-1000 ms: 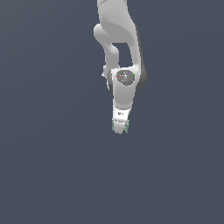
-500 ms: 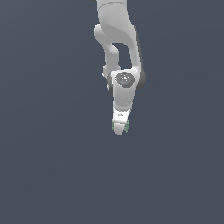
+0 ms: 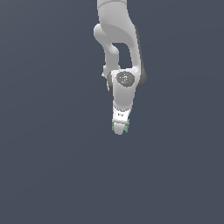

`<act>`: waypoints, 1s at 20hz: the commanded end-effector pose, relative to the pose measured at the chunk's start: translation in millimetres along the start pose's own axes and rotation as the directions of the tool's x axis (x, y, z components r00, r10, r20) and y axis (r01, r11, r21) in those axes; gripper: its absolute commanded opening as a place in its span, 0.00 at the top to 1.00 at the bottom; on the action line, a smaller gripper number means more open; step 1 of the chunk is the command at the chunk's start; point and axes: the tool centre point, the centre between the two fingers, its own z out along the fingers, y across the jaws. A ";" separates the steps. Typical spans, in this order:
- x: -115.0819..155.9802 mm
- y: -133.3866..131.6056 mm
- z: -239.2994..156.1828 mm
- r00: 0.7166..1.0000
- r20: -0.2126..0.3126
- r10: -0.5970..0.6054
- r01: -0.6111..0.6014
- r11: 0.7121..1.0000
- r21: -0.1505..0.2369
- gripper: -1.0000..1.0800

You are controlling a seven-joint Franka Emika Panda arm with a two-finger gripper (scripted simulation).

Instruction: Pick up the object and move it to a goal position.

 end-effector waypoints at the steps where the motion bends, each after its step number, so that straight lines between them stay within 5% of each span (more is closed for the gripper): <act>1: 0.9 1.8 -6.5 1.000 0.000 0.000 0.000 1.000 -0.001 1.00; 20: 21.1 40.1 -155.9 1.000 -0.003 -0.002 0.002 1.000 0.001 1.00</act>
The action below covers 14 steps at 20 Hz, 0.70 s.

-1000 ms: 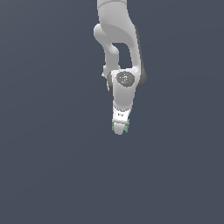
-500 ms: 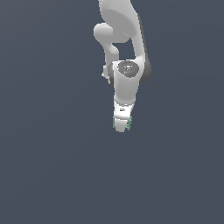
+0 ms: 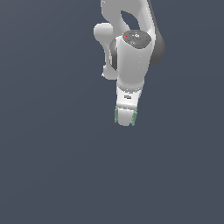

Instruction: Pick up the object and move it to a goal position.

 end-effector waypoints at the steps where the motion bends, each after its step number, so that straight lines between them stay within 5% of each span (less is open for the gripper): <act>1: 3.4 6.4 -25.7 1.000 0.000 0.000 0.000 1.000 0.001 1.00; 14: 17.1 38.5 -130.6 1.000 0.001 0.002 -0.002 1.000 0.001 1.00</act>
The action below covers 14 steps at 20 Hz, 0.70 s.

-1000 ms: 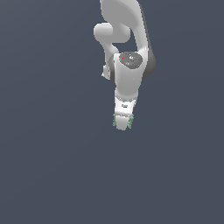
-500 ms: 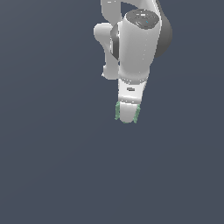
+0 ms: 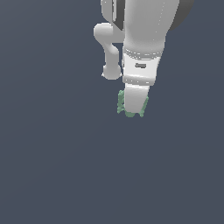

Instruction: Pick up the object and move it to a goal position.

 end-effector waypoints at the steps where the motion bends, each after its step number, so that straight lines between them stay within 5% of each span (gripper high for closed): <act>1: 1.8 4.3 -13.6 1.000 0.000 0.000 0.000 1.000 0.001 1.00; 14: 5.8 14.7 -40.0 1.000 0.002 0.001 -0.001 1.000 0.001 1.00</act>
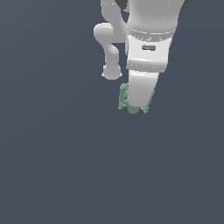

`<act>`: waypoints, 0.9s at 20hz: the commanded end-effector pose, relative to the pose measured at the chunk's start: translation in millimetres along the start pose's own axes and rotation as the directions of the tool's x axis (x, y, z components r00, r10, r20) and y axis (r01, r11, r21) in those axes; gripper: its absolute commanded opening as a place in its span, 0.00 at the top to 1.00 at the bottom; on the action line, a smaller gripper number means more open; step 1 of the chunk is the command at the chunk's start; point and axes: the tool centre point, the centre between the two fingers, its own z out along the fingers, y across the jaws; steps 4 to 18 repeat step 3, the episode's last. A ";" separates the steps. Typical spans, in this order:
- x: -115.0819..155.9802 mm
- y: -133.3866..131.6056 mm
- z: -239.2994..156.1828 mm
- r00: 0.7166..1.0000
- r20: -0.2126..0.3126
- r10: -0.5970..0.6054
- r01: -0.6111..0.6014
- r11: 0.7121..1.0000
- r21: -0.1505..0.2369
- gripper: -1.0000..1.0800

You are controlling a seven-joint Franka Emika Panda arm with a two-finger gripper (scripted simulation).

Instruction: Pick up the object and move it to a goal position.

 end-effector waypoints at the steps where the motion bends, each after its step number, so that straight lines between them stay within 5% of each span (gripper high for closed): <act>1: 0.1 0.5 -0.6 1.000 0.000 0.000 0.000 1.000 0.000 1.00; 18: 0.3 0.4 0.0 1.000 0.000 0.000 0.000 1.000 0.000 1.00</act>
